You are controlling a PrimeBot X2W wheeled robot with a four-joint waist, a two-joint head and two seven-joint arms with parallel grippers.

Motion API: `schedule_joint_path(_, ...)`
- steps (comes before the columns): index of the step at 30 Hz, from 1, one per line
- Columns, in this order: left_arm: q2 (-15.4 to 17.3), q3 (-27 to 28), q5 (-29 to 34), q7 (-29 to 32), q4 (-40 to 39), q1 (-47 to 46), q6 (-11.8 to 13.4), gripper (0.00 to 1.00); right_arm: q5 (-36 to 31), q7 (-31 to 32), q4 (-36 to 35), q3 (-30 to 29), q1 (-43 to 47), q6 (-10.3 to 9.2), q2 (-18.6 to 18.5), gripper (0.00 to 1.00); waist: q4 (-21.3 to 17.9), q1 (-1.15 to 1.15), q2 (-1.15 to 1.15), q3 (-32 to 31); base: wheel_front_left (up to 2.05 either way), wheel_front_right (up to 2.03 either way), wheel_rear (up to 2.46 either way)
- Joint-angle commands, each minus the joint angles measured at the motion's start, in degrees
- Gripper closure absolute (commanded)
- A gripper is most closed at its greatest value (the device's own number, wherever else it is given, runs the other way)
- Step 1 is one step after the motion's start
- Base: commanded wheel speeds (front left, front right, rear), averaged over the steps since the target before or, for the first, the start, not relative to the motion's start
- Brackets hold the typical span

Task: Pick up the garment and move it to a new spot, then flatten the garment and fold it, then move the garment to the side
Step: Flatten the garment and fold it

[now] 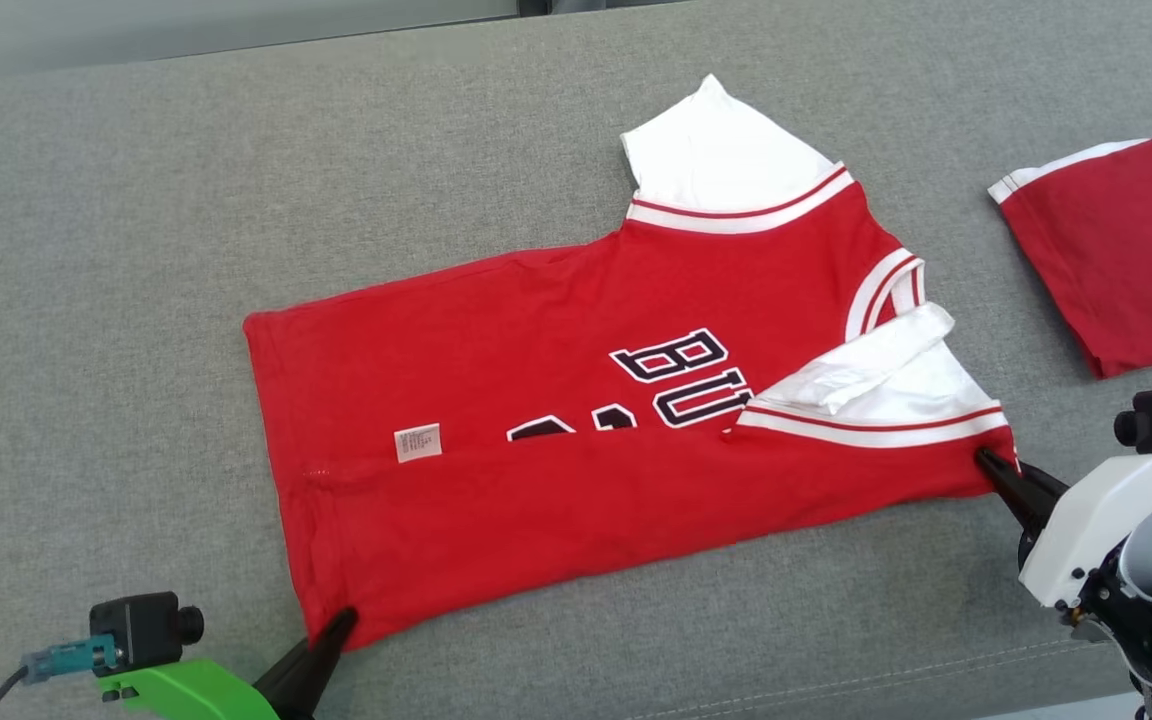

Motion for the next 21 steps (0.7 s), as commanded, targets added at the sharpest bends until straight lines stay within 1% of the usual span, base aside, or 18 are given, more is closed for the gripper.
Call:
schedule_joint_path(1,-0.2,-0.1,0.9,-0.6,0.5,0.8,0.3,1.00,-0.9,-1.2,0.2,0.5,0.5,-0.05,-0.2,1.00,-0.1,0.00,0.28,0.2,0.00,0.00,0.00)
schedule_joint_path(2,-0.4,-0.3,1.2,-1.0,0.8,1.2,0.4,0.83,-1.6,-2.2,0.3,0.9,0.5,-0.05,-0.6,0.61,-0.1,0.00,0.28,0.3,0.00,0.00,0.00)
schedule_joint_path(3,-0.6,-0.3,1.6,-1.7,1.2,1.4,0.5,0.09,-2.1,-2.8,0.8,1.3,0.8,-0.05,-0.8,0.00,-0.1,0.00,0.28,0.4,0.00,0.00,0.00)
schedule_joint_path(4,-0.8,-0.2,2.0,-2.4,1.5,1.7,0.7,0.00,-2.4,-3.2,1.1,1.9,0.9,-0.05,-1.0,0.00,0.0,0.00,0.28,0.5,0.00,0.00,0.00)
schedule_joint_path(5,-0.7,0.1,2.5,-3.1,1.6,2.0,0.9,0.00,-2.3,-3.4,0.8,2.4,0.8,-0.03,-1.4,0.00,0.0,0.00,0.28,0.6,0.00,0.00,0.00)
schedule_joint_path(6,0.4,0.6,4.3,-4.3,1.2,2.4,1.3,0.00,-1.7,-3.9,-0.3,2.1,0.1,-0.03,-2.4,0.00,0.4,0.00,0.28,0.9,0.00,0.00,0.00)
schedule_joint_path(9,1.8,1.9,6.6,-6.1,-0.4,1.5,2.5,0.00,-1.4,-5.9,-3.6,0.7,-2.8,-0.03,-4.0,0.00,1.2,0.00,0.28,1.8,0.00,0.00,0.00)
schedule_joint_path(13,2.3,4.0,10.0,-8.2,-1.6,-4.6,5.2,0.00,-3.5,-7.4,-5.6,0.0,-9.6,-0.03,-5.5,0.00,2.6,0.00,0.28,4.7,0.00,0.00,0.00)
schedule_joint_path(14,2.4,3.9,11.3,-8.2,-1.3,-6.7,5.6,0.00,-4.0,-7.4,-5.4,0.3,-12.2,-0.03,-5.5,0.00,3.1,0.00,0.28,5.9,0.00,0.00,0.00)
schedule_joint_path(16,1.3,3.4,12.1,-7.7,-0.2,-11.7,6.1,0.00,-5.0,-6.5,-4.1,1.5,-17.8,-0.03,-4.9,0.00,4.2,0.00,0.28,8.4,0.00,0.00,0.00)
schedule_joint_path(18,1.0,2.5,13.7,-6.8,1.7,-17.3,6.4,0.00,-6.3,-5.8,-1.9,2.6,-24.1,-0.04,-4.3,0.00,5.3,0.00,0.28,11.4,0.00,0.00,0.00)
schedule_joint_path(21,-0.4,0.0,15.7,-5.3,4.9,-25.4,5.7,0.00,-9.4,-4.9,3.1,3.9,-33.1,-0.04,-3.4,0.00,7.5,0.00,0.28,15.5,0.00,0.00,0.00)
